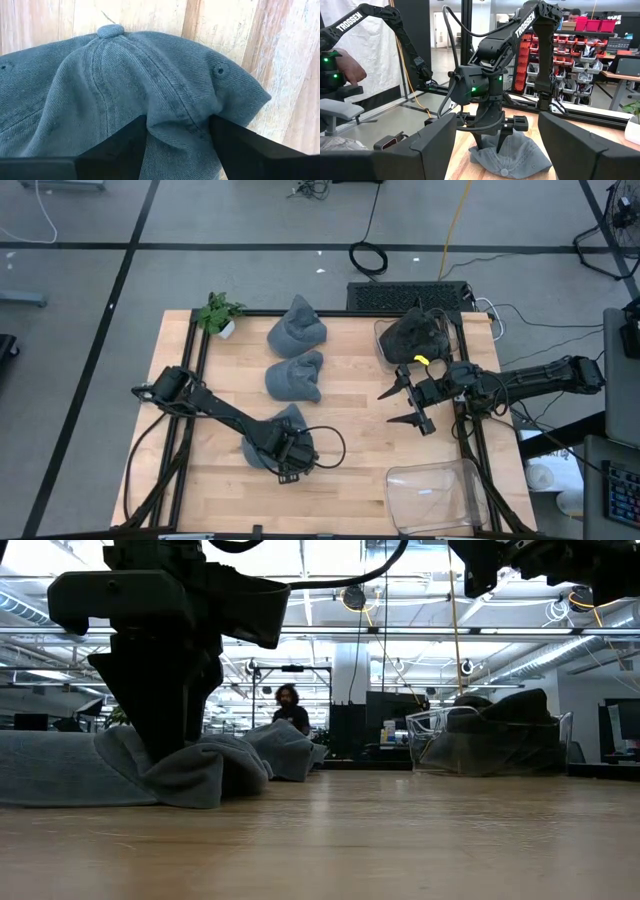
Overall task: Pick & Place hat
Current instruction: Put the bottom gray cap into the bottom transparent bin
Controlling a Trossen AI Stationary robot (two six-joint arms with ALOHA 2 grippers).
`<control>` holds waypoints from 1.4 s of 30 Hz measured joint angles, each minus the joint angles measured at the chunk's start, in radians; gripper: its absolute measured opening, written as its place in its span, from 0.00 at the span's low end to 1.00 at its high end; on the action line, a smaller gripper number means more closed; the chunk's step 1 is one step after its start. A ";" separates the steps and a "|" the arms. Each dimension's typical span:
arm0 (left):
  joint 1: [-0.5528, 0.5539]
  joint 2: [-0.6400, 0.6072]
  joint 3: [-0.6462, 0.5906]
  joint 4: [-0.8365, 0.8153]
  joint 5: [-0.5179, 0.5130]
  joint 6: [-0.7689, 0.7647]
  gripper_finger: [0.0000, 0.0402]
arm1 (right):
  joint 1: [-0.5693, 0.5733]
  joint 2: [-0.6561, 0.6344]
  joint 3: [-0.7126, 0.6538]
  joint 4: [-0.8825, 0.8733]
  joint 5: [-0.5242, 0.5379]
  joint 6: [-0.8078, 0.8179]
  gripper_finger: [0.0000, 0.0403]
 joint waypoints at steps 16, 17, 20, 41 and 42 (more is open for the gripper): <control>0.000 0.000 0.000 0.000 0.000 -0.007 0.56 | 0.000 0.000 0.000 -0.004 0.000 0.000 0.67; 0.000 0.000 0.000 0.000 0.000 -0.003 0.56 | 0.000 0.000 0.000 -0.004 0.000 0.000 0.67; 0.000 0.000 0.000 0.000 0.000 -0.017 0.56 | 0.000 0.000 0.000 -0.004 0.000 0.000 0.67; 0.044 0.000 0.001 0.000 0.101 -0.012 0.08 | 0.000 0.000 0.000 -0.003 0.000 0.000 0.67; 0.044 0.000 0.001 0.000 0.100 -0.009 0.08 | 0.000 0.000 0.000 -0.003 0.000 0.000 0.67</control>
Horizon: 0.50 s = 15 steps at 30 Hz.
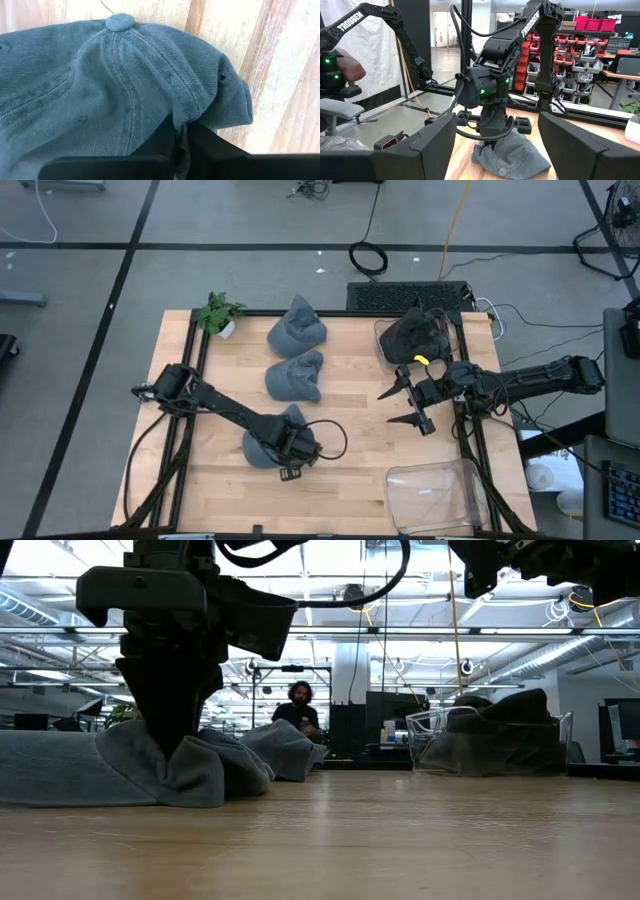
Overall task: Pick & Place hat
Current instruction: Put the bottom gray cap into the bottom transparent bin
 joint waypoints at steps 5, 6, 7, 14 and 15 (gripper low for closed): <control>0.000 0.000 0.000 0.000 0.000 0.016 0.03 | 0.000 0.000 0.000 -0.005 0.000 0.000 0.67; 0.000 0.000 0.000 0.000 0.000 0.016 0.02 | 0.000 0.000 0.000 -0.006 0.000 0.000 0.67; 0.000 0.000 0.000 0.000 0.000 0.016 0.02 | 0.000 0.000 0.000 -0.006 0.000 0.000 0.67; 0.000 0.000 0.000 0.000 0.000 0.017 0.06 | 0.000 0.000 0.000 -0.006 0.000 0.000 0.67; 0.000 0.000 0.000 0.000 0.000 0.017 0.05 | 0.000 0.000 0.000 -0.006 0.000 0.000 0.67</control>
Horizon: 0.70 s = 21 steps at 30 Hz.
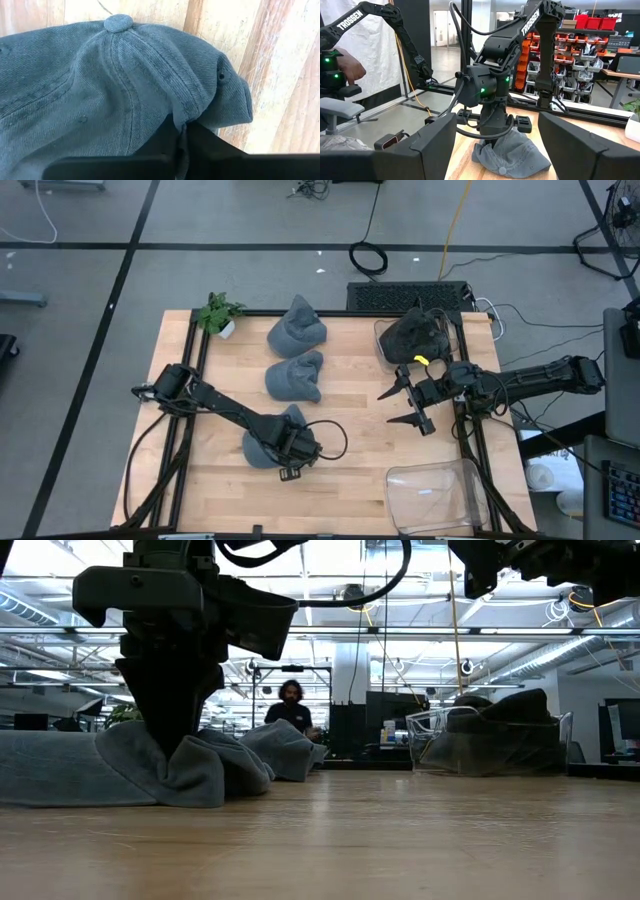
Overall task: Pick & Place hat
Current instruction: Put the bottom gray cap into the bottom transparent bin
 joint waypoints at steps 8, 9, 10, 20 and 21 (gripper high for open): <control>0.000 0.000 0.000 0.000 0.001 0.000 0.06 | 0.000 0.000 0.000 0.000 0.000 0.000 0.67; 0.000 0.000 0.000 0.000 0.001 0.000 0.06 | 0.000 0.000 0.000 0.000 0.000 0.000 0.67; 0.000 0.000 0.000 0.000 0.001 0.000 0.07 | 0.000 0.000 0.000 0.000 0.000 0.000 0.67; 0.000 0.000 0.000 0.001 0.001 0.000 0.05 | 0.000 0.000 0.000 -0.001 0.000 0.000 0.67; 0.000 0.000 0.000 0.001 0.000 0.000 0.06 | 0.000 0.000 0.000 -0.001 0.000 0.000 0.67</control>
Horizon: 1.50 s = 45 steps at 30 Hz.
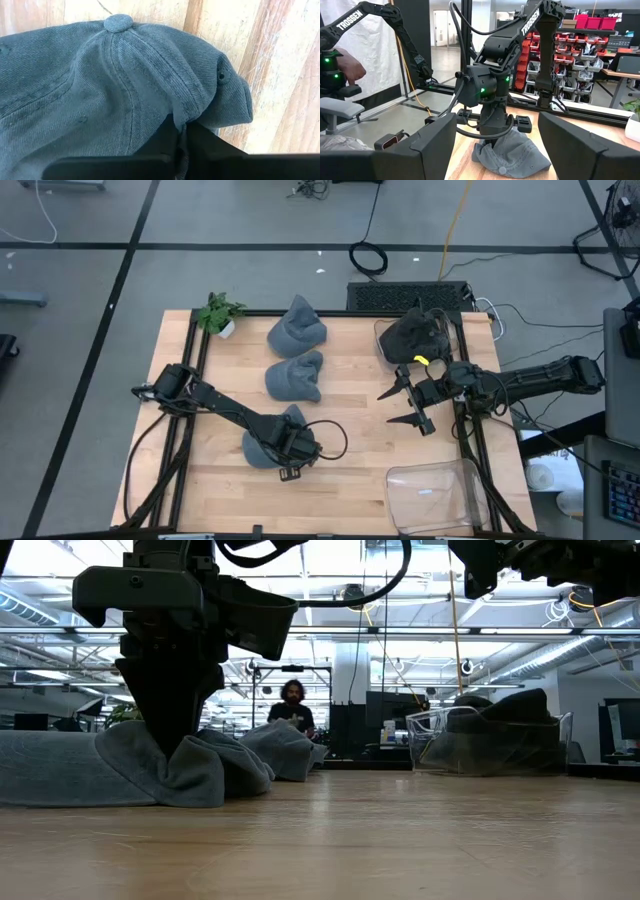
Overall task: Pick & Place hat
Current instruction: Put the bottom gray cap into the bottom transparent bin
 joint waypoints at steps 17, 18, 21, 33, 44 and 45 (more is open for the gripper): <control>0.000 -0.021 0.005 -0.006 -0.005 0.003 0.02 | 0.000 0.000 0.000 0.002 0.000 0.011 0.67; 0.000 -0.030 0.012 -0.011 -0.019 0.006 0.02 | 0.000 0.000 0.000 0.003 0.000 0.011 0.67; -0.002 -0.059 0.029 -0.013 -0.050 0.023 0.02 | 0.000 0.000 0.000 0.003 0.000 0.011 0.67; -0.018 -0.133 0.183 -0.314 -0.146 0.026 0.02 | 0.000 0.000 0.000 0.004 0.000 0.011 0.67; -0.019 -0.133 0.417 -0.637 -0.283 0.035 0.01 | 0.000 0.000 0.000 0.004 0.000 0.011 0.67; -0.019 -0.133 0.438 -0.643 -0.293 0.048 0.01 | 0.000 0.000 0.000 0.004 0.000 0.011 0.67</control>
